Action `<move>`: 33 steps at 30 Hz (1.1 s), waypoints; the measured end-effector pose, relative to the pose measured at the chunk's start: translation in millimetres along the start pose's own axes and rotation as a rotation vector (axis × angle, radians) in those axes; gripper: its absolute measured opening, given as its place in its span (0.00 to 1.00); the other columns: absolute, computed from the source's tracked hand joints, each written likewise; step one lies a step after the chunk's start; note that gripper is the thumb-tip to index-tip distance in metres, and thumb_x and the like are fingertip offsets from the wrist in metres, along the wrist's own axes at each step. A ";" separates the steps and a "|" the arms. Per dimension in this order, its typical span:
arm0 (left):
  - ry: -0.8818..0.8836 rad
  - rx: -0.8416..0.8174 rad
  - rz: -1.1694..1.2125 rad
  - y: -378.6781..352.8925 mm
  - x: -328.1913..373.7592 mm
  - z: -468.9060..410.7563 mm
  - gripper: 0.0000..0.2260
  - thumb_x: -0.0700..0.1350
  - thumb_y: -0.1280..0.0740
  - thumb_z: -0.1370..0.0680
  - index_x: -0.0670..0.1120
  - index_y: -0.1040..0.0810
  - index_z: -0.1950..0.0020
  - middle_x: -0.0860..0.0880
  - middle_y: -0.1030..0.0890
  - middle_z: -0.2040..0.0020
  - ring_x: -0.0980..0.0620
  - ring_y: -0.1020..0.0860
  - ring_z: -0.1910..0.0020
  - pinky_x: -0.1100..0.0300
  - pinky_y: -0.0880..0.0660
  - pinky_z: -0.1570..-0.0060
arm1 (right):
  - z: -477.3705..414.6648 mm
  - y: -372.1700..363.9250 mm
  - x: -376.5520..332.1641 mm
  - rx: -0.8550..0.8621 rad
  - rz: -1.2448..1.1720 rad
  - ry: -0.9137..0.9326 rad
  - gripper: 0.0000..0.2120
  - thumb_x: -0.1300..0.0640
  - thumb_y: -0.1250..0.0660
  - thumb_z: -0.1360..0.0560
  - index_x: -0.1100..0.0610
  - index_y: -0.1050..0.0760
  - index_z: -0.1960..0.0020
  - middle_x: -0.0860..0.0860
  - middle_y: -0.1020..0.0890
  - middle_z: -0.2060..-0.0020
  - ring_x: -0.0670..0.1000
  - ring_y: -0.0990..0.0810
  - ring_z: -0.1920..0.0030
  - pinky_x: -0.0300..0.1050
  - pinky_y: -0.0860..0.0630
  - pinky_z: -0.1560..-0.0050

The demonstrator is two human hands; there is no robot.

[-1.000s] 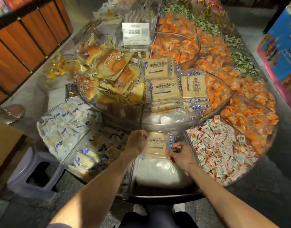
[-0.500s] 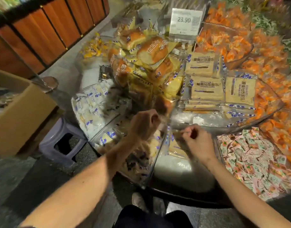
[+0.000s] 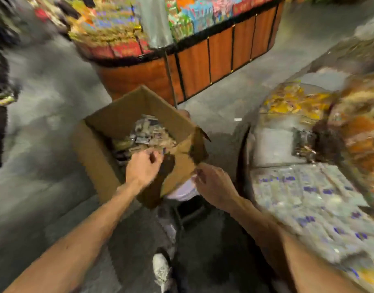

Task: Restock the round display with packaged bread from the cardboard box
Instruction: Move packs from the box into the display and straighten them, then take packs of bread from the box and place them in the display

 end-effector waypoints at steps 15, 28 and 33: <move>0.438 -0.629 0.131 -117.2 -225.7 -230.6 0.05 0.45 0.32 0.22 0.44 0.25 0.53 0.44 0.22 0.54 0.42 0.22 0.49 0.52 0.24 0.53 | -321.9 -211.3 21.1 -0.652 0.324 -0.293 0.15 0.50 0.33 0.22 0.56 0.24 0.39 0.54 0.19 0.45 0.57 0.20 0.46 0.50 0.25 0.49; 0.854 -0.424 0.144 -240.8 -259.8 -279.5 0.34 0.55 0.34 0.20 0.45 0.46 0.20 0.41 0.39 0.23 0.38 0.39 0.25 0.41 0.35 0.29 | -451.9 -278.9 156.6 -0.631 0.389 -0.397 0.38 0.42 0.22 0.33 0.54 0.31 0.29 0.55 0.30 0.29 0.59 0.32 0.29 0.57 0.35 0.28; 0.896 -0.451 0.151 -252.2 -284.8 -285.1 0.38 0.50 0.27 0.24 0.45 0.45 0.21 0.40 0.36 0.25 0.38 0.35 0.28 0.43 0.35 0.29 | -478.9 -306.0 166.2 -0.726 0.385 -0.415 0.54 0.42 0.23 0.31 0.58 0.53 0.19 0.55 0.48 0.20 0.57 0.47 0.21 0.53 0.43 0.25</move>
Point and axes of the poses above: each hand's wrist, its own z-axis away from the middle knuckle, its own y-axis out of the back of the hand, x = y × z, the point moved 1 cm from there along -z, towards the middle knuckle
